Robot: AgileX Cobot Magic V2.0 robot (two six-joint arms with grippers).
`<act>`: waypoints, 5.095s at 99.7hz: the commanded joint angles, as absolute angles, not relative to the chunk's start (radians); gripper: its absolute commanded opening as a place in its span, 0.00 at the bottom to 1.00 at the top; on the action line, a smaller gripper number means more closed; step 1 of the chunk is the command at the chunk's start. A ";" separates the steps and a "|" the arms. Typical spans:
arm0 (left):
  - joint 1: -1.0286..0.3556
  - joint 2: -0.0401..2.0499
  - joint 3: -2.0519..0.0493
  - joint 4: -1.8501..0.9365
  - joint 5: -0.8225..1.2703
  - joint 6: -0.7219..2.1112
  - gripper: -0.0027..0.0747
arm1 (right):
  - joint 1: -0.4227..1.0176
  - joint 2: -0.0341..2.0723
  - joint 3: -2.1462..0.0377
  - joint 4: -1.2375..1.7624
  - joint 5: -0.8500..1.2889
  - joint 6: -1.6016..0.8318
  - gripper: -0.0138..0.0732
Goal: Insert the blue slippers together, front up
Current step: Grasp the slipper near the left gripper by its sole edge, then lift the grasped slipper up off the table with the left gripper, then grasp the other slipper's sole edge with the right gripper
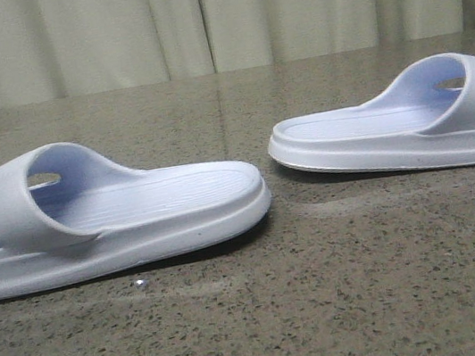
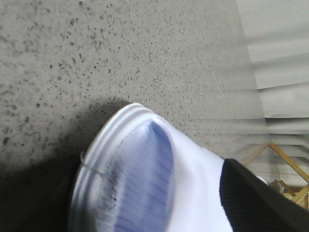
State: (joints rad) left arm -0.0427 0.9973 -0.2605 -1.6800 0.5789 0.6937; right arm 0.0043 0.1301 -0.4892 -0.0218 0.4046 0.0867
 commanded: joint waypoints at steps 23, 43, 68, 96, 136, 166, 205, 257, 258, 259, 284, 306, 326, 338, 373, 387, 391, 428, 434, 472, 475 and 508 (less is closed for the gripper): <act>-0.044 1.038 -0.223 -1.635 0.560 0.655 0.37 | -0.003 0.154 -0.514 -0.024 0.321 0.082 0.62; -0.044 1.038 -0.223 -1.633 0.557 0.656 0.13 | -0.003 0.154 -0.514 -0.024 0.321 0.082 0.62; -0.044 1.038 -0.223 -1.655 0.597 0.663 0.06 | -0.003 0.154 -0.514 -0.024 0.321 0.082 0.62; -0.042 1.036 -0.235 -1.861 0.801 0.787 0.06 | -0.003 0.154 -0.514 -0.024 0.321 0.082 0.62; -0.042 0.936 -0.241 -1.861 0.892 0.732 0.06 | -0.003 0.156 -0.514 -0.095 0.329 0.082 0.62; -0.033 0.821 -0.271 -1.861 0.908 0.629 0.06 | -0.003 0.228 -0.479 -0.095 0.331 0.086 0.62; -0.021 0.807 -0.381 -1.861 0.935 0.592 0.06 | -0.003 0.471 -0.470 -0.095 0.320 0.319 0.62; -0.021 0.807 -0.381 -1.861 0.926 0.586 0.06 | -0.003 0.845 -0.470 0.104 0.201 0.536 0.62; -0.021 0.807 -0.381 -1.861 0.926 0.586 0.06 | -0.003 0.848 -0.470 0.110 0.199 0.536 0.62; -0.021 0.807 -0.381 -1.861 0.926 0.586 0.06 | -0.003 0.851 -0.470 0.113 0.194 0.536 0.62; -0.021 0.807 -0.381 -1.861 0.926 0.586 0.06 | -0.003 0.933 -0.470 0.184 0.121 0.536 0.62; -0.021 0.807 -0.381 -1.861 0.926 0.586 0.06 | -0.003 0.982 -0.470 0.227 0.080 0.536 0.62; -0.021 0.807 -0.381 -1.861 0.924 0.586 0.06 | -0.003 1.031 -0.470 0.257 0.058 0.536 0.62; -0.021 0.807 -0.381 -1.861 0.922 0.586 0.06 | -0.003 1.056 -0.470 0.269 0.052 0.536 0.62; -0.021 0.807 -0.381 -1.861 0.920 0.586 0.06 | 0.001 1.098 -0.470 0.326 0.078 0.536 0.62; -0.021 0.807 -0.381 -1.861 0.918 0.582 0.06 | 0.001 1.098 -0.470 0.347 0.119 0.536 0.62; -0.021 0.807 -0.381 -1.861 0.918 0.580 0.06 | 0.001 1.098 -0.470 0.350 0.133 0.536 0.62; -0.021 0.807 -0.381 -1.861 0.918 0.580 0.06 | 0.001 1.098 -0.470 0.368 0.279 0.536 0.62; -0.021 0.807 -0.381 -1.861 0.918 0.580 0.06 | 0.001 1.098 -0.470 0.368 0.297 0.536 0.62; -0.021 0.807 -0.381 -1.861 0.918 0.579 0.06 | 0.001 1.098 -0.470 0.383 0.317 0.536 0.62; -0.021 0.807 -0.381 -1.861 0.918 0.579 0.06 | 0.001 1.098 -0.470 0.390 0.317 0.534 0.62; -0.021 0.807 -0.381 -1.861 0.918 0.579 0.06 | 0.001 1.098 -0.470 0.439 0.319 0.530 0.62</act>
State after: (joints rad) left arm -0.0260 0.8140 -0.3466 -1.7712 0.8792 0.5868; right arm 0.0043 1.0951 -0.4747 0.4240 0.2051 0.5361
